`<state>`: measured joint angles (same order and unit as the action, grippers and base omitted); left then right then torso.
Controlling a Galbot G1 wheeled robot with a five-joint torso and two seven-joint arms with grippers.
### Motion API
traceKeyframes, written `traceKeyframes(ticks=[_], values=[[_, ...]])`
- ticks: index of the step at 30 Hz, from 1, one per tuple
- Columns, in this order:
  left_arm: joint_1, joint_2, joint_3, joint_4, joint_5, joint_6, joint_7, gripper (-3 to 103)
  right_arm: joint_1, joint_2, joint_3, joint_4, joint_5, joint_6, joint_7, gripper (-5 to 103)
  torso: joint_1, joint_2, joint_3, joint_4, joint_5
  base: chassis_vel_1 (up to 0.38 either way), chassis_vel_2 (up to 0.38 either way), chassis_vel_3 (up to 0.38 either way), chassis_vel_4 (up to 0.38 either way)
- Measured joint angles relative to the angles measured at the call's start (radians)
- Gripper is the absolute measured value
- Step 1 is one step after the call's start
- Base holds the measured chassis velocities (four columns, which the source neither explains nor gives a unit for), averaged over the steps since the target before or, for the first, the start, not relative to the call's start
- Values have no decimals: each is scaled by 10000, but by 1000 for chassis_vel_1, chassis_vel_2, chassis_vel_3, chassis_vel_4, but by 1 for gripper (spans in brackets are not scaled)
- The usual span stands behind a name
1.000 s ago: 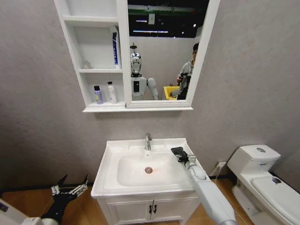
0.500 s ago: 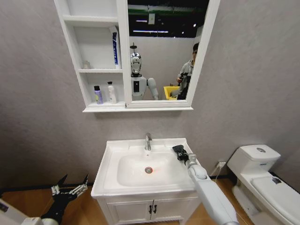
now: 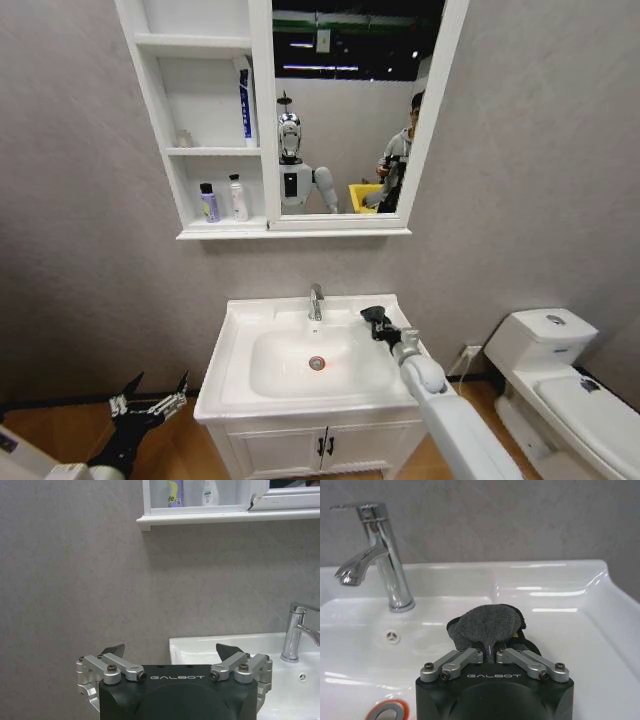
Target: Move facial cleanser and shampoo from washbasin to cabinet, then wipe washbasin with towel.
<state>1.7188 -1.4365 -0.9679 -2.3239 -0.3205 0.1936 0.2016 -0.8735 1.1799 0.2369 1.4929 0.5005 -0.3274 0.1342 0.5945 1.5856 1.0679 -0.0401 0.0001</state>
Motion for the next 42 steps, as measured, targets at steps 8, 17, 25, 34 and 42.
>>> traceKeyframes(ticks=[8, 17, 25, 34, 42], values=[[0, 0, 0, -1, 1, -1, 0, 100, 308, 308, -410, -912, -125, -291, -5, 7, 0, 0, 0, -1, -4, 0, 0, 0, 0], [0, 0, 0, 0, 0, 0, 0, 100, 1306, 670, -785, -2542, 401, -559, -62, 7, 1, -2, 1, 2, -2, 0, 0, 0, 0], [0, 0, 0, 0, 0, 0, 0, 100, 1917, 541, -1393, -3250, 1122, -1085, 69, 7, 1, -2, 1, -2, -2, 0, 0, 0, 0], [0, 0, 0, 0, 0, 0, 0, 100, 2393, 748, -2217, -3828, 2174, -1577, 276, 7, 1, -2, 1, 3, -2, 0, 0, 0, 0], [0, 0, 0, 0, 0, 0, 0, 100, 2503, 1384, -2451, -4160, 2567, -1676, 431, 7, 0, -2, 0, 2, -3, 0, 0, 0, 0]])
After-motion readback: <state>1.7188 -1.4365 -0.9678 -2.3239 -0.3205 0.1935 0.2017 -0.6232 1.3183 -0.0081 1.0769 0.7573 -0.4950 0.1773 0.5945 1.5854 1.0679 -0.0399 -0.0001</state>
